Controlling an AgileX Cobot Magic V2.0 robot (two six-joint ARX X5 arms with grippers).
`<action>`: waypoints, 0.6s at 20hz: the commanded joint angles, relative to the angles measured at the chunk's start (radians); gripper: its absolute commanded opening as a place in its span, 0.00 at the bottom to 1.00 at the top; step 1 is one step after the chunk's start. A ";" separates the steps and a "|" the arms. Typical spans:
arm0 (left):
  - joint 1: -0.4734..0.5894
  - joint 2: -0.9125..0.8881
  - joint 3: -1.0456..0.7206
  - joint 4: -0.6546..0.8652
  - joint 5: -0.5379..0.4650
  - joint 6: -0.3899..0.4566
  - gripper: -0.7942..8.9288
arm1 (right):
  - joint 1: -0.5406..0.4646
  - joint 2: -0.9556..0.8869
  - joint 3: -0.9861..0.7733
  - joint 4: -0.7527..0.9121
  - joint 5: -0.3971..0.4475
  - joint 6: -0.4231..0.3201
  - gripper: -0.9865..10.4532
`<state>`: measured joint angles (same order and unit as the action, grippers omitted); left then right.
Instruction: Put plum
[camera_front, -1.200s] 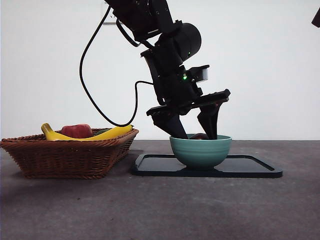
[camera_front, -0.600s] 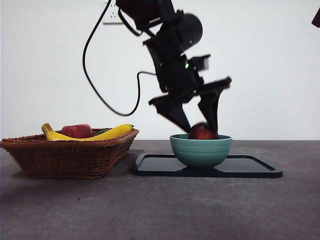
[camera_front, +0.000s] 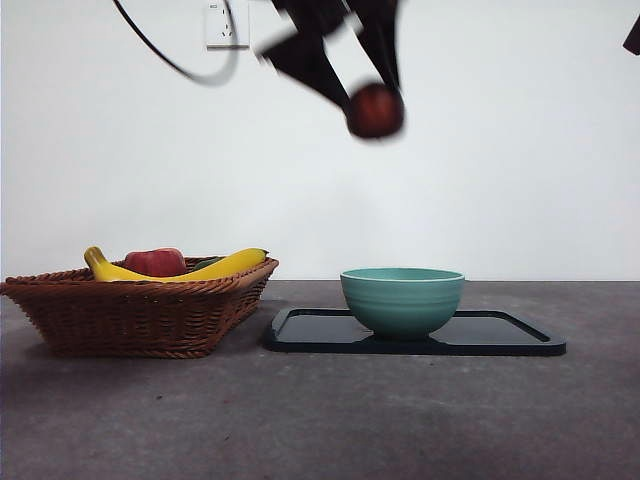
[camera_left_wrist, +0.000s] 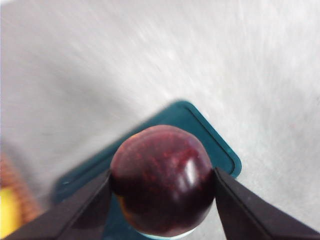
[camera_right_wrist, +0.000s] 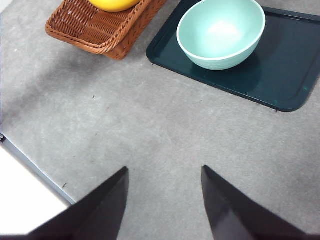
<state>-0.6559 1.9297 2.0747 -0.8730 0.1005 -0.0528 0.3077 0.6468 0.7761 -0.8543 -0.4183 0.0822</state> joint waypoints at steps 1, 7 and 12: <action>0.034 -0.057 0.030 -0.058 -0.004 -0.019 0.37 | 0.005 0.003 0.003 0.010 0.000 -0.011 0.29; 0.163 -0.245 0.019 -0.218 -0.005 -0.003 0.37 | 0.005 0.003 0.003 0.018 0.000 -0.016 0.29; 0.245 -0.374 -0.109 -0.235 -0.031 0.023 0.37 | 0.005 0.003 0.003 0.045 -0.001 -0.015 0.29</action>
<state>-0.4046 1.5406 1.9560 -1.1122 0.0734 -0.0433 0.3077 0.6464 0.7761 -0.8211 -0.4183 0.0780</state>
